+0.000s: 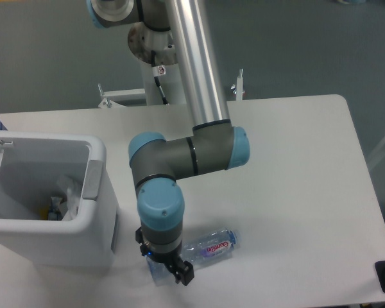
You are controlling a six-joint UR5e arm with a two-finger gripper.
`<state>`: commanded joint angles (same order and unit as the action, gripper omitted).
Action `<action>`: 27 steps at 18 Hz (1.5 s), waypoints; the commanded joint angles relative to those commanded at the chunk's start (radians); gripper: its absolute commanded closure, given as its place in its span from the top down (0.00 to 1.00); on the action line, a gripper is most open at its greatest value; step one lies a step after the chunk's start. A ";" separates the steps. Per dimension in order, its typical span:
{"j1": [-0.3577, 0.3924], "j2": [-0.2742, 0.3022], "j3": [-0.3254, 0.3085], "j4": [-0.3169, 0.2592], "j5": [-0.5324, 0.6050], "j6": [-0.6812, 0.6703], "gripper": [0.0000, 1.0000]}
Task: Place the trash in the trash can
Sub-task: 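Close the gripper on the clear water bottle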
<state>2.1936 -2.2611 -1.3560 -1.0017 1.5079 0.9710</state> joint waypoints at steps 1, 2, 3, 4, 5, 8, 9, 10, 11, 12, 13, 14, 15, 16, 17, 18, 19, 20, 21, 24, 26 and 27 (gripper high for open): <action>-0.006 -0.003 -0.005 0.000 0.000 0.000 1.00; -0.008 -0.011 -0.009 0.002 0.005 -0.003 1.00; -0.012 -0.018 -0.011 0.006 0.005 -0.006 1.00; -0.012 -0.024 -0.008 0.008 0.005 -0.006 1.00; -0.012 -0.025 -0.006 0.008 0.005 -0.005 1.00; -0.014 -0.025 -0.011 0.008 0.005 -0.005 0.83; -0.014 -0.026 -0.009 0.011 0.003 -0.008 0.80; -0.014 -0.028 -0.008 0.014 0.003 -0.009 0.76; -0.014 -0.028 -0.005 0.017 0.003 -0.009 0.72; -0.012 -0.028 -0.003 0.017 0.003 -0.009 0.68; -0.012 -0.026 -0.003 0.017 0.003 -0.009 0.64; -0.012 -0.026 -0.005 0.017 0.003 -0.008 0.62; -0.012 -0.026 -0.006 0.018 0.005 -0.008 0.59; -0.012 -0.025 -0.008 0.018 0.005 -0.005 0.57; -0.012 -0.021 -0.008 0.018 0.005 -0.002 0.53; -0.011 -0.020 -0.006 0.018 0.005 0.000 0.51; -0.006 -0.017 -0.005 0.017 0.003 0.002 0.50; -0.003 -0.011 -0.005 0.017 0.003 0.003 0.47; 0.003 -0.008 -0.005 0.017 0.003 0.003 0.46; 0.043 0.015 0.009 0.017 -0.009 0.003 0.43; 0.077 0.023 0.038 0.017 -0.041 0.003 0.39; 0.103 0.028 0.055 0.017 -0.078 0.003 0.37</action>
<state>2.2961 -2.2335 -1.3010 -0.9848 1.4300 0.9741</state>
